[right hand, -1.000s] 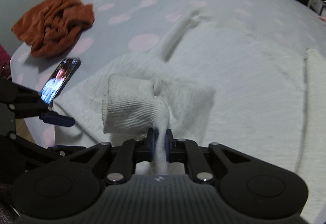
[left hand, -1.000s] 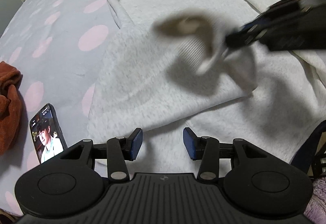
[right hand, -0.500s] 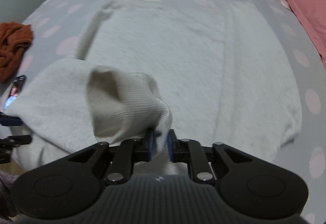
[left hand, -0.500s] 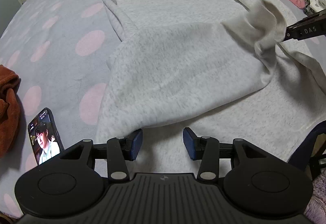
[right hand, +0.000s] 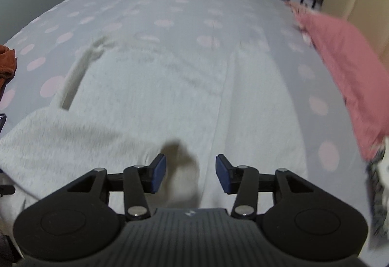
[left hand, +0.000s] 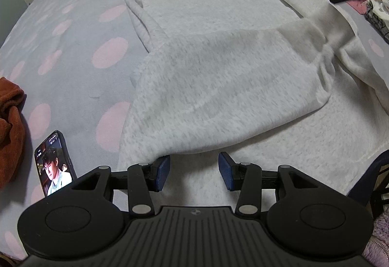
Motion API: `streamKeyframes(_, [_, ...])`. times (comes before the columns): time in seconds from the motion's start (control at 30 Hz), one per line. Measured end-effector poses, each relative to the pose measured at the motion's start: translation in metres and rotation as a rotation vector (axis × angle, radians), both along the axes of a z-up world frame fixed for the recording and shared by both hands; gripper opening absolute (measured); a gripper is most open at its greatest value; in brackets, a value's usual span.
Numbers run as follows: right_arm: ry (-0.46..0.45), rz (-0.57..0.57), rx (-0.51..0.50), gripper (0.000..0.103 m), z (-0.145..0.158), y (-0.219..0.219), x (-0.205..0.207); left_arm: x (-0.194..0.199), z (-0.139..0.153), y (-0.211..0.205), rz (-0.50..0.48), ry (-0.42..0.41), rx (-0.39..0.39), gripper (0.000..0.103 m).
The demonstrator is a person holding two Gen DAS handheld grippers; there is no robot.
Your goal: Fold clothes
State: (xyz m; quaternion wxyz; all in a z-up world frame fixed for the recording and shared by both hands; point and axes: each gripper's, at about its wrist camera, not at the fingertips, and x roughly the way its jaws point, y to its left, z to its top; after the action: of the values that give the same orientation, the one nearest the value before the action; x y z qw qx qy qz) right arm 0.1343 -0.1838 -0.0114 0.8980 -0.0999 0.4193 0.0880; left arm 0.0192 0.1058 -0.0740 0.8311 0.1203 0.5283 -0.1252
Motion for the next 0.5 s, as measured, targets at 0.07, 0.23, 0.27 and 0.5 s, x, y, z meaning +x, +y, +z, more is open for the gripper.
streamKeyframes(0.07, [-0.017,0.015,0.0,0.055,0.005,0.005,0.008,0.001,0.001,0.003,0.008,-0.005,-0.006,0.042])
streamKeyframes(0.23, [0.01,0.108,-0.013,0.059,0.001,0.026,0.024,0.007,0.006,0.011,0.034,-0.023,-0.035,0.042])
streamKeyframes(0.27, [0.028,0.126,-0.03,0.059,-0.004,0.03,0.026,0.007,0.007,0.012,0.039,-0.026,-0.044,0.042])
streamKeyframes(0.5, [0.139,0.05,-0.075,0.062,-0.045,0.008,0.043,0.013,0.008,0.012,0.052,-0.03,-0.065,0.042])
